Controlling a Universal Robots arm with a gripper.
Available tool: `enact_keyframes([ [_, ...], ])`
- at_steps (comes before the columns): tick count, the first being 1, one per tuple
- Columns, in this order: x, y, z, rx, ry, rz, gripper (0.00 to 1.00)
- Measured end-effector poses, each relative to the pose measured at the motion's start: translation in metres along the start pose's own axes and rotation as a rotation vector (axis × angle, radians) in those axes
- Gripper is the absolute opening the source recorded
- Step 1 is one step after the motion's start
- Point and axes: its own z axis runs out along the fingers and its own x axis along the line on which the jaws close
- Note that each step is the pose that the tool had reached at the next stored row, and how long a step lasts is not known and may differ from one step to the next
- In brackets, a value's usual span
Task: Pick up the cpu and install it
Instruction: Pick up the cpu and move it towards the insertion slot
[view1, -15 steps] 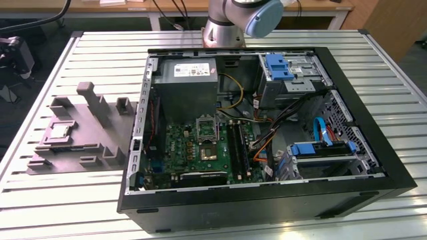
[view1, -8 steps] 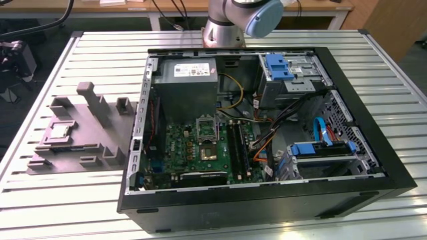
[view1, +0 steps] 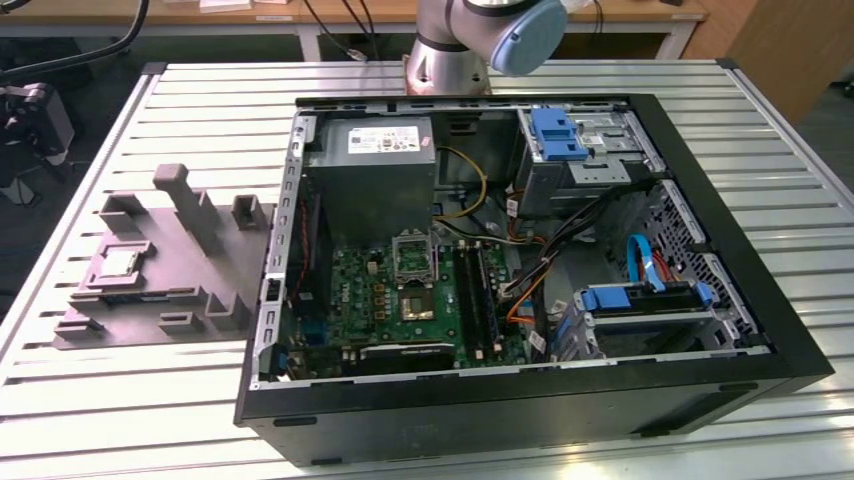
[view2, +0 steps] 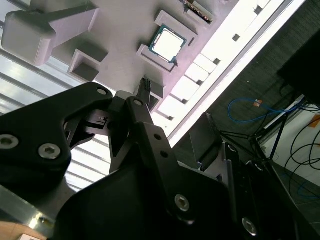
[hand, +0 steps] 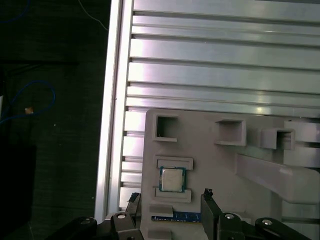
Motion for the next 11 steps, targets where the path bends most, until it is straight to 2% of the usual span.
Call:
enact_keyframes([
  [6, 0.0000, 0.0000, 0.0001, 0.0000, 0.0000, 0.000, 0.59],
  [8, 0.0000, -0.0003, 0.0048, 0.0000, 0.0000, 0.000, 0.59],
  [11, 0.0000, -0.0004, 0.0053, 0.0000, 0.0000, 0.000, 0.59],
])
